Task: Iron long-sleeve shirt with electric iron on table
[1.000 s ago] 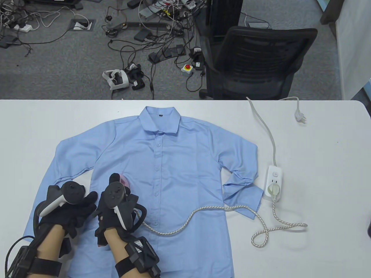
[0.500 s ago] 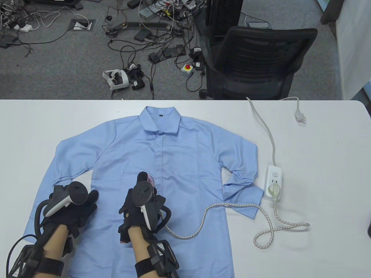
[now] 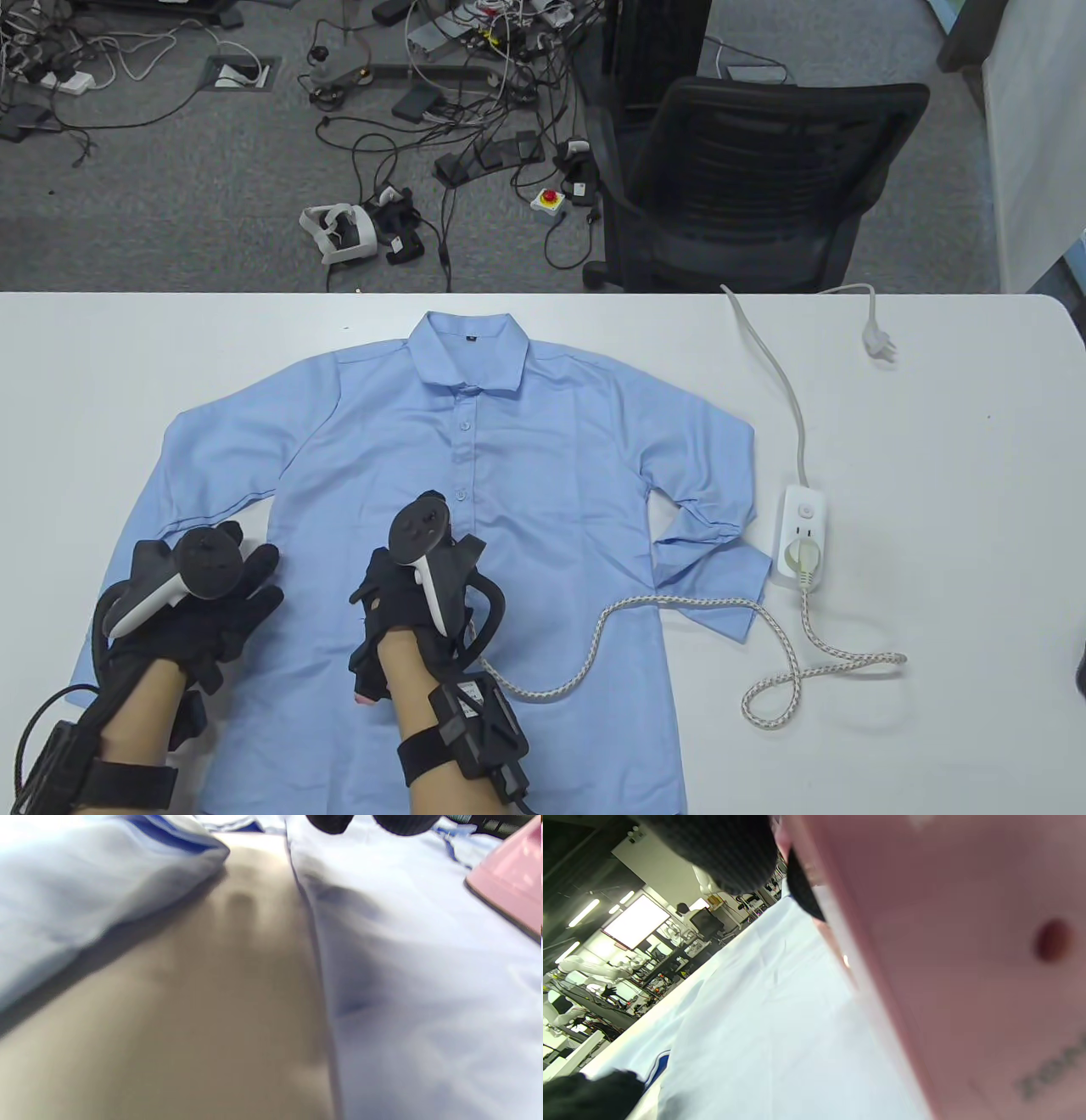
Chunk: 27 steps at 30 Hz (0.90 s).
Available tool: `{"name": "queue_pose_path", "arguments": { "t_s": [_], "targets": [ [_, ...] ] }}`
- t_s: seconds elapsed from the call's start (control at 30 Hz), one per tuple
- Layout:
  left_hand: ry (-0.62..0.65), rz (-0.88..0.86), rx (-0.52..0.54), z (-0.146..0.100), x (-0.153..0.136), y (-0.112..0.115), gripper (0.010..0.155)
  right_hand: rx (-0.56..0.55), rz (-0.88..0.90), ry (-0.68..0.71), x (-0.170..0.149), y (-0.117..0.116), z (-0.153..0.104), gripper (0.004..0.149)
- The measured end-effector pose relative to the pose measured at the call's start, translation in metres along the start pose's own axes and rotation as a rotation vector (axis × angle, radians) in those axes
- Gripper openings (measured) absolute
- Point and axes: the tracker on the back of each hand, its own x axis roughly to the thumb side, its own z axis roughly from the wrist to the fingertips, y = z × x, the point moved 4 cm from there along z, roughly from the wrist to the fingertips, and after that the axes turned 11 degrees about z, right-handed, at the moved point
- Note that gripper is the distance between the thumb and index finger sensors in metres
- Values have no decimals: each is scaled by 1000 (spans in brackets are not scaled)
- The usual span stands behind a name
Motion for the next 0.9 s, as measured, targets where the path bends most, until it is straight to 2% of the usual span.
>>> {"name": "queue_pose_path", "arguments": {
  "t_s": [0.13,0.3,0.47,0.7,0.9],
  "targets": [
    [16,-73,-12,-1,-7,-2,61,-3,52,-6,1,1,2,81],
    [-50,-11,30,-2,-16,-6,62,81,80,71,24,-10,-27,78],
    [-65,-26,74,-7,-22,-10,60,184,140,147,46,-40,-71,78],
    [-32,-37,86,-14,-16,-13,60,270,76,178,41,-89,-102,79],
    [8,-64,50,-9,-7,-5,59,196,-22,221,47,-95,-110,78]
  ]
}}
